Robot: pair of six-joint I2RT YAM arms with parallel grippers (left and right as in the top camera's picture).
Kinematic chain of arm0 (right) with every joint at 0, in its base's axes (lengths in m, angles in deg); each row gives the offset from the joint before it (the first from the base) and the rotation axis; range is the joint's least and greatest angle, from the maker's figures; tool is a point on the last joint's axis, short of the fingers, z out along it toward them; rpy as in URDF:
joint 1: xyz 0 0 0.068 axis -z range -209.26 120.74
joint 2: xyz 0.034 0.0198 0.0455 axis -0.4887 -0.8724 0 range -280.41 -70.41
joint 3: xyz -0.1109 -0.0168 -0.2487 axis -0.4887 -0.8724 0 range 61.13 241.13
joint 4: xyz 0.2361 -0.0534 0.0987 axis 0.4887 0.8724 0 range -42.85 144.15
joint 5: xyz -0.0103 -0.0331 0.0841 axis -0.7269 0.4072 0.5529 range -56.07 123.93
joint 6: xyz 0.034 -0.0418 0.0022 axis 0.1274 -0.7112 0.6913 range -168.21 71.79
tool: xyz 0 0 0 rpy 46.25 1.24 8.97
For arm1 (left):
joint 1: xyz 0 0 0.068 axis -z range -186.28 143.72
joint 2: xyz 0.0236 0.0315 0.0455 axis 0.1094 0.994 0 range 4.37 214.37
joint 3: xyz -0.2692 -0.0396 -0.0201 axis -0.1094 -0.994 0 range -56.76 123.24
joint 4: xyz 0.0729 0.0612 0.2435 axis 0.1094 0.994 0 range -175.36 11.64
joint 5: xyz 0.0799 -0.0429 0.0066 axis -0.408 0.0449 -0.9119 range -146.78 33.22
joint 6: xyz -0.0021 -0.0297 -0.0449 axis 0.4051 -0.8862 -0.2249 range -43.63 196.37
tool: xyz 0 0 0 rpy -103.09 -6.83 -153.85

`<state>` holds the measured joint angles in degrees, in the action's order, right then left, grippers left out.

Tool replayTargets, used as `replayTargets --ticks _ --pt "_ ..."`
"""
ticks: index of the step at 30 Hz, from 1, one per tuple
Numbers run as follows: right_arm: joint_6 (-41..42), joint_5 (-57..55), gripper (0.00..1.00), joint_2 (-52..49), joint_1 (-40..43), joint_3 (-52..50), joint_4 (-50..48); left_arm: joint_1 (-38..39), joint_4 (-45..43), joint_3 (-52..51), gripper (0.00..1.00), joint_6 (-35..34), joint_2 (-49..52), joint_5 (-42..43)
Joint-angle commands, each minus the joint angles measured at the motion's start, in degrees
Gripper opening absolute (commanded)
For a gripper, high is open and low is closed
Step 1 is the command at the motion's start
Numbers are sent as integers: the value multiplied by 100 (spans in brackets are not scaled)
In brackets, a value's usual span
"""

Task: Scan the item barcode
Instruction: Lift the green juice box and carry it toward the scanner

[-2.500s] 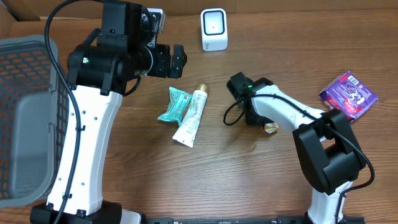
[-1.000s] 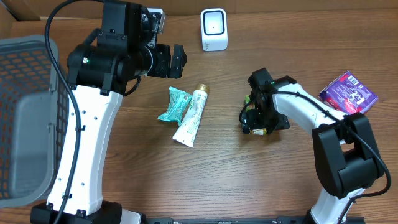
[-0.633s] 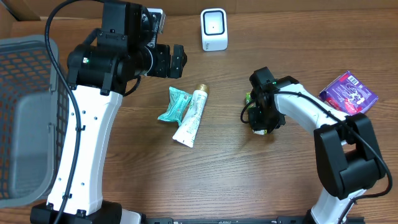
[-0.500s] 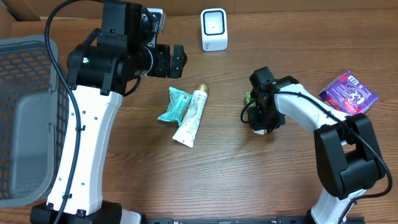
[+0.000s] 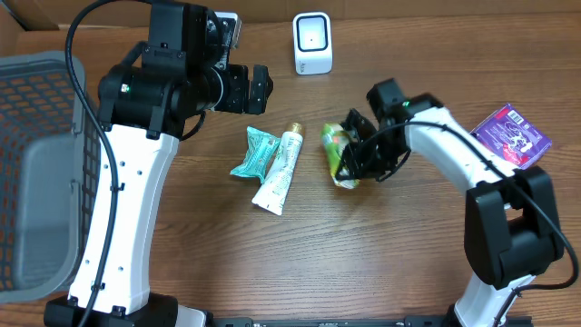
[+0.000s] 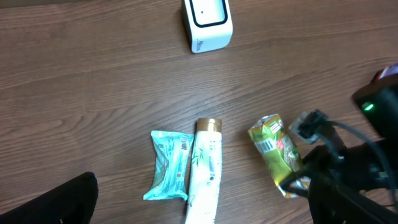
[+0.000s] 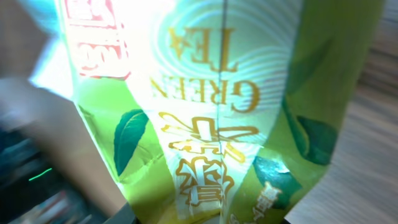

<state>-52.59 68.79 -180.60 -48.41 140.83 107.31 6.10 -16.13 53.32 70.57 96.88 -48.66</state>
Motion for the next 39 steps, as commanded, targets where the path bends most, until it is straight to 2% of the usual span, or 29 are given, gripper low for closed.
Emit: replayTargets --ticks 1,12,24,28,33,35,39 --pt "-1051 2330 4 188 289 597 286 4 -7 17 100 63 50 44" --pt "-1051 4291 4 210 1034 1694 1322 4 -7 17 100 63 50 44" --pt "-966 4140 4 251 1248 2251 1532 4 -7 17 100 63 50 44" --pt "-98 2492 4 251 1233 2758 1388 4 -7 17 100 63 50 42" --pt "933 -240 4 251 1064 3886 1139 4 -7 17 100 63 50 44" --pt "1285 -1792 4 251 905 4256 787 4 -7 17 100 63 50 44" --pt "1346 -4308 4 179 428 4332 -90 4 -7 17 100 63 50 44"
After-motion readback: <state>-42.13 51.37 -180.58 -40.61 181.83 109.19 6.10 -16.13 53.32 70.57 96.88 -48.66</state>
